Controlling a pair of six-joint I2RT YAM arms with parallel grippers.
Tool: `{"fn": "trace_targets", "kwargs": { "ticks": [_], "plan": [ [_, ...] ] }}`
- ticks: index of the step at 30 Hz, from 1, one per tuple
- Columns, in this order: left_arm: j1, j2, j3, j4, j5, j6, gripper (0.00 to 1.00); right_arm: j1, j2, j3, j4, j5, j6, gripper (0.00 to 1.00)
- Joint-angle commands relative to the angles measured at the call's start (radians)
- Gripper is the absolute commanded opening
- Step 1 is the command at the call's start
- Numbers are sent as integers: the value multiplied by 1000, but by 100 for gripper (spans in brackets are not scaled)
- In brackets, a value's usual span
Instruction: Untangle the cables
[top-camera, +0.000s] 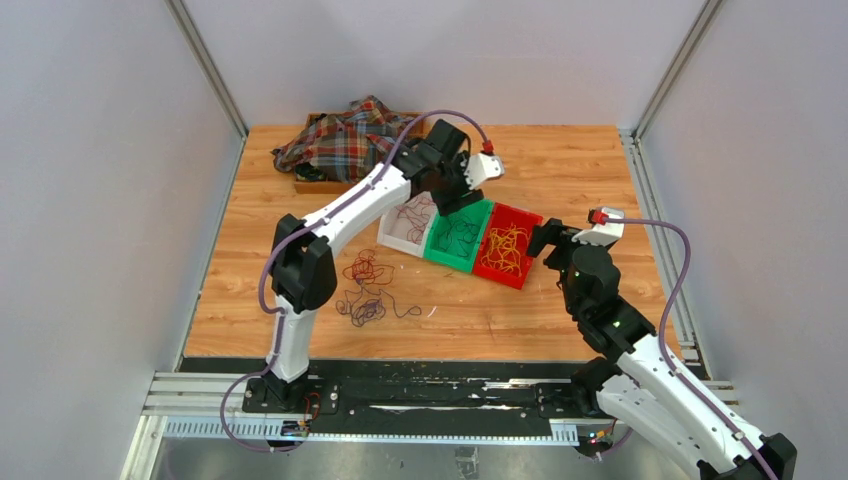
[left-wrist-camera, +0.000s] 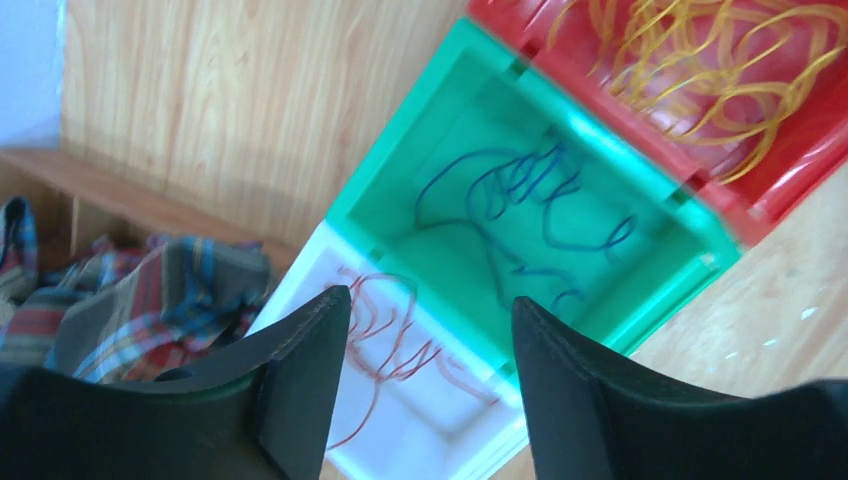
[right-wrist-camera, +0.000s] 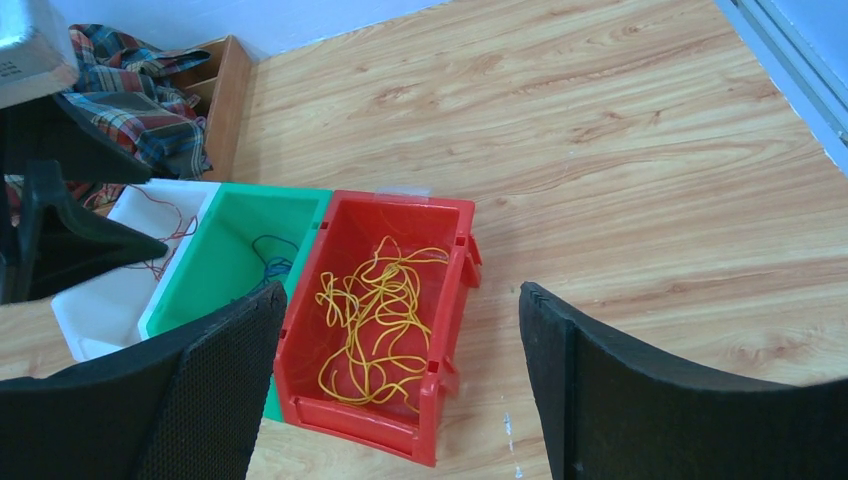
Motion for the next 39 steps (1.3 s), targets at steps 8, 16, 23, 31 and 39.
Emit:
{"fn": "trace_targets", "kwargs": {
  "ticks": [8, 16, 23, 31, 39],
  "plan": [
    [128, -50, -119, 27, 1, 34, 48, -15, 14, 9, -17, -21, 44, 84],
    [143, -28, -196, 135, -13, 27, 36, -15, 18, 11, -18, -14, 45, 82],
    [178, -23, -288, 287, -75, -18, 15, -15, 23, 10, -20, -17, 53, 80],
    [184, -34, -365, 332, -63, -32, 9, -15, 27, 9, -20, -25, 61, 78],
    [184, -113, -366, 235, 21, -55, 40, -14, 40, 17, -16, -36, 64, 77]
  ]
}}
